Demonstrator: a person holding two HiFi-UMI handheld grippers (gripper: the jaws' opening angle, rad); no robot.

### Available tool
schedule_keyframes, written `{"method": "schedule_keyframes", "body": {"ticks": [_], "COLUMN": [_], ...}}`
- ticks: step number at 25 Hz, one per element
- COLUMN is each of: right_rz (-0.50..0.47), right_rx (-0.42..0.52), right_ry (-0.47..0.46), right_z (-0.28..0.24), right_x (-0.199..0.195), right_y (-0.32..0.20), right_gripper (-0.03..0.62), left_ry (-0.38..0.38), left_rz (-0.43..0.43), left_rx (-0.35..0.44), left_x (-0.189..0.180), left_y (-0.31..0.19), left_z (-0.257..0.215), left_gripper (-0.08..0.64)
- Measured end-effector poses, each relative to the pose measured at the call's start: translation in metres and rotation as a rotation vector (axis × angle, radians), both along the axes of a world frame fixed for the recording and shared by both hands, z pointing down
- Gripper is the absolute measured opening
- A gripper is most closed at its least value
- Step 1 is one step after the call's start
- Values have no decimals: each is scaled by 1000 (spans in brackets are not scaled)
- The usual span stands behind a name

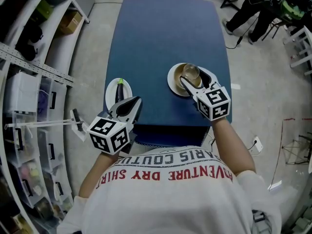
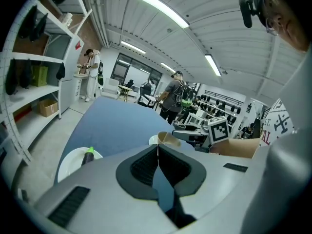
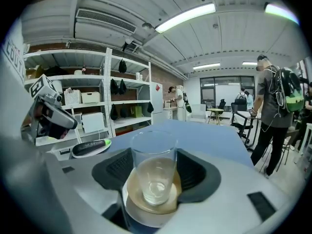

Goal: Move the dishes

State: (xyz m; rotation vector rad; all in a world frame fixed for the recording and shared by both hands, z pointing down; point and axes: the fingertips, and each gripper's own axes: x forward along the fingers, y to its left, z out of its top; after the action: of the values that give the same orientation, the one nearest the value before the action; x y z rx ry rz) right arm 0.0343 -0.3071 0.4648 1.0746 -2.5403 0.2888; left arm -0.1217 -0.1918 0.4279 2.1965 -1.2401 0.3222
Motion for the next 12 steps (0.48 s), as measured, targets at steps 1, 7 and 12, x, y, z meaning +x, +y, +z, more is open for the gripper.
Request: {"method": "schedule_keyframes", "body": {"ticks": [1, 7, 12], "right_rz": [-4, -16, -29], "right_rx": [0, -2, -2], "right_ry": [1, 3, 14], "right_z": [0, -1, -1], "right_x": [-1, -3, -3], "right_y": [0, -2, -4], "right_gripper": [284, 279, 279], "left_ry": [-1, 4, 11], "left_rz": [-3, -28, -40], "left_rx": [-1, 1, -2], "left_x": [-1, -6, -5], "left_y": [-1, -3, 0], "left_z": [1, -1, 0], "left_gripper": [29, 29, 29]}}
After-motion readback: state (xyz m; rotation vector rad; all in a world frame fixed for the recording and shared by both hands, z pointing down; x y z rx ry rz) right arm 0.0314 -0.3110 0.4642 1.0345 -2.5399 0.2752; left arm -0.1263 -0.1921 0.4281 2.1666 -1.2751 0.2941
